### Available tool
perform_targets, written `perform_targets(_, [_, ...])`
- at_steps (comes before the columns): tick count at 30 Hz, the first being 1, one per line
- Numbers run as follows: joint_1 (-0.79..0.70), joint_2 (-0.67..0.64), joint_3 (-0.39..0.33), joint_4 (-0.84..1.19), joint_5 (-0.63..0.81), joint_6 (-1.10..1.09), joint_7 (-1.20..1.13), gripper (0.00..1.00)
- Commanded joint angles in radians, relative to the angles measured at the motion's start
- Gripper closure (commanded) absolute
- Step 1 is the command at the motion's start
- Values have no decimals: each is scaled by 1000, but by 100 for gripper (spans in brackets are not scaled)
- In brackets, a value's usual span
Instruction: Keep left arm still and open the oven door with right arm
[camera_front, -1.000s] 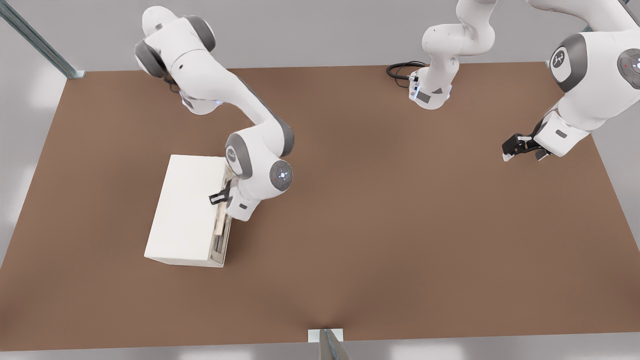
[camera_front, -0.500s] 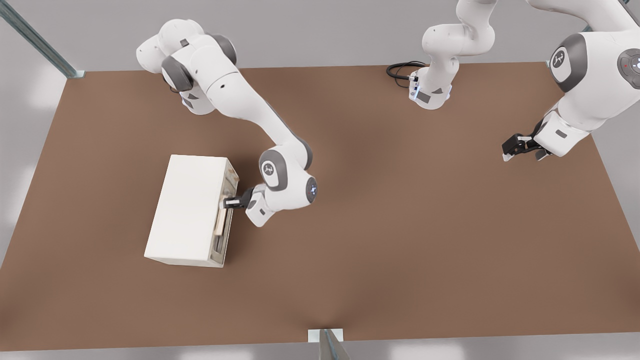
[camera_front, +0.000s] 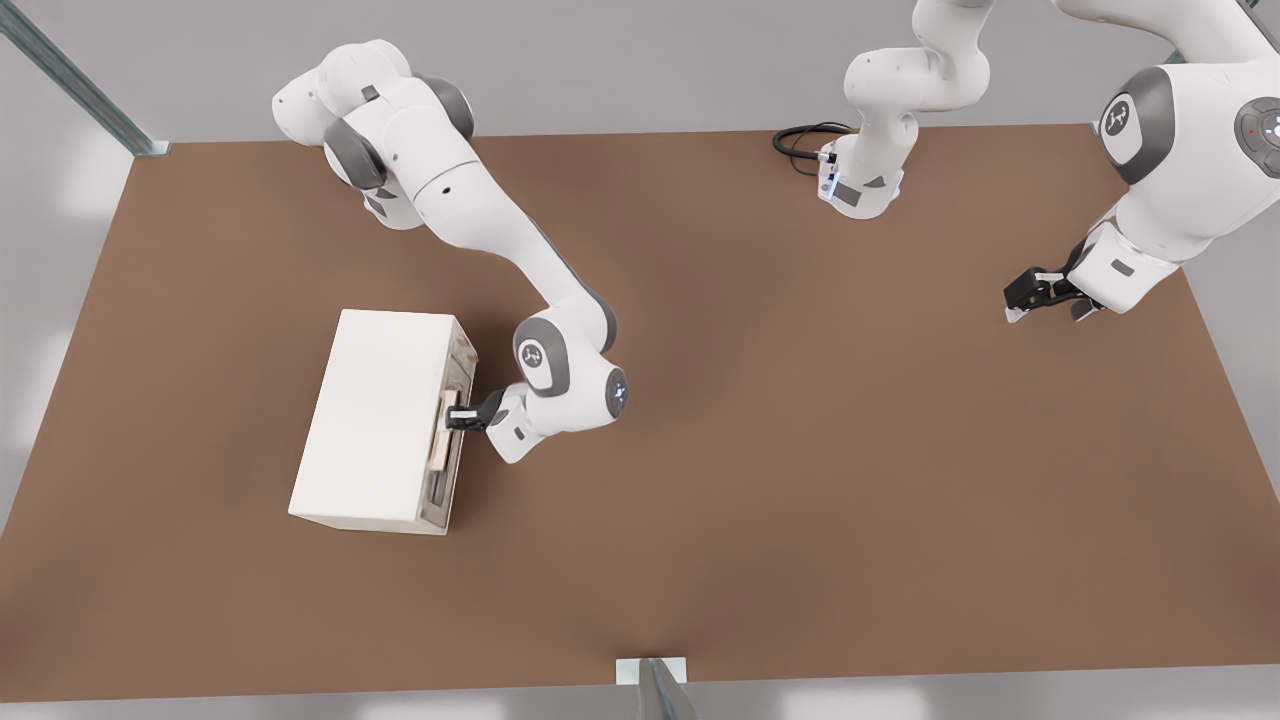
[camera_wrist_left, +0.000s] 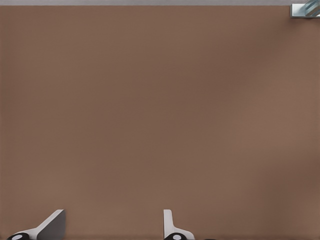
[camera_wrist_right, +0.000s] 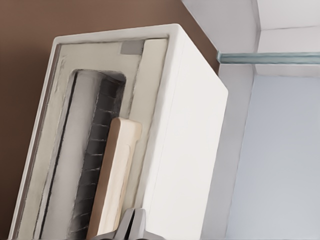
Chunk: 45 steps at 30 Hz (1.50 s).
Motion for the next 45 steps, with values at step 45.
perform_targets(45, [33,30,-16,-3,0,57,119,100])
